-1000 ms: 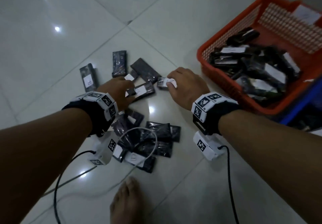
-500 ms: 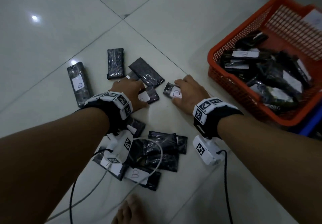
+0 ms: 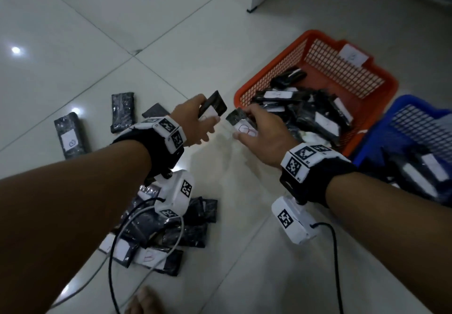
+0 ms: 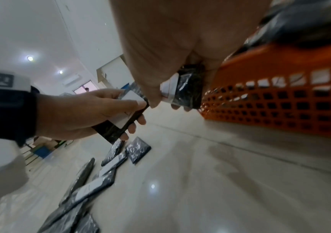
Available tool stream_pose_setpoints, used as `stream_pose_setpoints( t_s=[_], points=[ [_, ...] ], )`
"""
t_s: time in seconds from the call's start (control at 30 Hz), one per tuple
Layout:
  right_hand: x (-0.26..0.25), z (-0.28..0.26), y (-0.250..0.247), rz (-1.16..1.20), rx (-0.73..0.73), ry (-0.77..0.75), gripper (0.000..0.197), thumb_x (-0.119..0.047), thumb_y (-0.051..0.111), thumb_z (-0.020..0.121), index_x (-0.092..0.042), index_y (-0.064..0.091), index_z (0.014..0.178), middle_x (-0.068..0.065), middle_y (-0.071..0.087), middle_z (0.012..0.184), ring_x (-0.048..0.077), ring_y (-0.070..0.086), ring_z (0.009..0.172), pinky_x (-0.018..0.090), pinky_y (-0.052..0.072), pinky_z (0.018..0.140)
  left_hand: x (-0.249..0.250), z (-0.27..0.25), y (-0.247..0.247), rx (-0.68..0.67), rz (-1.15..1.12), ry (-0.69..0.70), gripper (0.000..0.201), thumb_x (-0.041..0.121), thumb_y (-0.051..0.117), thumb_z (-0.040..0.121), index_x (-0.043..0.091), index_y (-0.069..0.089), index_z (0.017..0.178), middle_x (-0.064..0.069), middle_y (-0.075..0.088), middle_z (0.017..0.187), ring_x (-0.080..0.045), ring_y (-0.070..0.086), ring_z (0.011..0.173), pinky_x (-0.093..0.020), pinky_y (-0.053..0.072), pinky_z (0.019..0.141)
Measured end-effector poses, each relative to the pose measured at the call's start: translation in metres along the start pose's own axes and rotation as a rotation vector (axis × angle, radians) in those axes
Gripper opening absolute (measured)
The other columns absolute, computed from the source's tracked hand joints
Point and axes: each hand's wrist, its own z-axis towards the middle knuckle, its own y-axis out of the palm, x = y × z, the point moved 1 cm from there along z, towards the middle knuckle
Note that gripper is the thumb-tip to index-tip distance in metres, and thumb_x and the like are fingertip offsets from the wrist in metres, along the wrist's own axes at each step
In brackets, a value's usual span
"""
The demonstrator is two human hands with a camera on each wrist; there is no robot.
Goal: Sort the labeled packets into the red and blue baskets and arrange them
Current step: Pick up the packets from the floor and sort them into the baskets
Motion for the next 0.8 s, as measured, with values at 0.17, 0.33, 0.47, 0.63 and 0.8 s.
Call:
stream_pose_setpoints(
  t_s=[0.17,0.33,0.47,0.63,0.8],
  points=[
    [0.012,-0.021,-0.071,0.054,0.130,0.028,0.027,-0.027,0.065,0.090,-0.023,0.050,0.112,-0.011,0.061,0.093,0.005,0.059,0.083,0.020,0.045,0.070,0.074,0.015,0.018,-0.240,-0.370,-0.253,0.044,0.038,0.040,0.093,0.000,0.061,0.101,-0.022,0.066,0.088,-0.031,0.064,0.062,-0.034,0.055,0.056],
    [0.053,-0.030,-0.130,-0.043,0.370,0.094,0.025,-0.029,0.057,0.093,-0.019,0.052,0.116,-0.005,0.056,0.102,0.013,0.053,0.093,0.028,0.041,0.079,0.117,0.043,0.040,-0.189,-0.051,0.037,0.036,0.044,0.062,0.086,0.009,0.065,0.090,-0.017,0.072,0.086,-0.028,0.068,0.068,-0.042,0.059,0.070],
    [0.080,-0.037,-0.151,-0.128,0.471,0.128,0.021,-0.030,0.056,0.094,-0.018,0.053,0.111,-0.001,0.057,0.109,0.019,0.055,0.099,0.035,0.046,0.083,0.144,0.056,0.050,-0.104,0.378,0.300,0.033,0.049,0.065,0.085,0.016,0.064,0.089,0.002,0.059,0.063,-0.005,0.057,0.048,-0.019,0.040,0.045],
    [0.098,-0.043,-0.158,-0.147,0.464,0.149,0.020,-0.030,0.059,0.092,-0.025,0.058,0.112,-0.008,0.056,0.106,0.014,0.056,0.097,0.033,0.048,0.083,0.160,0.072,0.069,-0.127,0.592,0.411,0.040,0.056,0.066,0.080,0.016,0.068,0.083,-0.003,0.060,0.067,-0.022,0.058,0.067,-0.026,0.041,0.057],
    [0.103,-0.029,-0.146,-0.137,0.271,0.131,0.023,-0.025,0.055,0.093,-0.029,0.059,0.115,-0.007,0.062,0.110,0.013,0.057,0.103,0.041,0.049,0.092,0.160,0.090,0.084,-0.144,0.710,0.432,0.037,0.054,0.062,0.084,0.027,0.067,0.108,-0.002,0.068,0.089,-0.025,0.063,0.084,-0.032,0.051,0.073]
  ],
)
